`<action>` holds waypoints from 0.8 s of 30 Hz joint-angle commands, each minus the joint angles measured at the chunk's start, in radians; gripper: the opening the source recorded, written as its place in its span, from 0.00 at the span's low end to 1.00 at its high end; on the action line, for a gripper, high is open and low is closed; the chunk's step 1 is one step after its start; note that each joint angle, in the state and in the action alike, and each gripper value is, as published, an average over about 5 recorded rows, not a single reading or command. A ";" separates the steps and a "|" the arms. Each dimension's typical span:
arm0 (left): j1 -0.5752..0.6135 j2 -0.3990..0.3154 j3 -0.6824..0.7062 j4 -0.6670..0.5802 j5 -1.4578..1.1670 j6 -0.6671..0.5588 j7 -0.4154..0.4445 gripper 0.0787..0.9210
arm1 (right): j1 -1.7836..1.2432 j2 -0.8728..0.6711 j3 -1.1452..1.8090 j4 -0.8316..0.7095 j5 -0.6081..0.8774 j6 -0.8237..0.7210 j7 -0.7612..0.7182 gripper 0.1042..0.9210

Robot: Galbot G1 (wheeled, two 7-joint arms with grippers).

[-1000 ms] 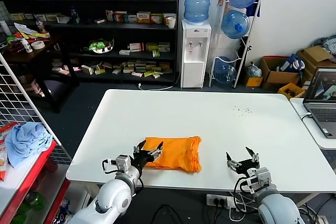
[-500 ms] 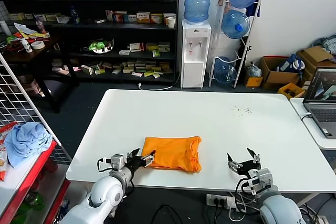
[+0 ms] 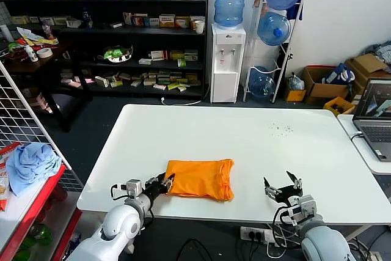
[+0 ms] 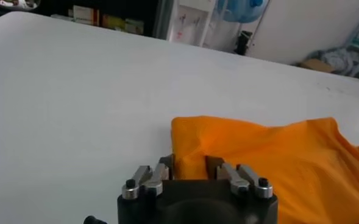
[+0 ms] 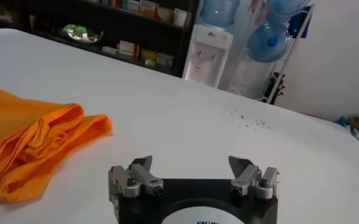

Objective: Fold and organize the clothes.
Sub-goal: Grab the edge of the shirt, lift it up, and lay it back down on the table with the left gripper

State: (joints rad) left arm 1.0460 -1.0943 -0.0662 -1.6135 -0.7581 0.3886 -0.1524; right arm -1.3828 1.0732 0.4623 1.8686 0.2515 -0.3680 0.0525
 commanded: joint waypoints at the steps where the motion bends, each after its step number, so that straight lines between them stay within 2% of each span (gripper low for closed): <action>1: 0.002 0.002 -0.007 -0.009 -0.021 0.016 0.008 0.37 | 0.002 0.000 -0.001 0.001 -0.001 -0.001 0.002 0.88; 6: 0.012 0.011 -0.024 -0.039 -0.035 0.013 0.000 0.20 | 0.005 0.000 -0.004 0.000 -0.002 -0.002 0.002 0.88; 10: 0.027 0.045 -0.063 -0.069 -0.051 0.016 -0.020 0.08 | 0.017 0.003 -0.013 -0.002 -0.002 -0.006 0.004 0.88; 17: 0.062 0.192 -0.190 -0.086 -0.055 0.048 -0.069 0.06 | 0.041 0.014 -0.034 -0.016 -0.002 -0.004 0.003 0.88; 24: 0.058 0.327 -0.304 0.035 0.120 0.017 -0.037 0.06 | 0.052 0.017 -0.041 -0.020 0.001 0.001 0.002 0.88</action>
State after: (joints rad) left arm 1.0976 -0.9524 -0.2121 -1.6653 -0.7922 0.4260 -0.1981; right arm -1.3407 1.0891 0.4281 1.8518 0.2509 -0.3692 0.0557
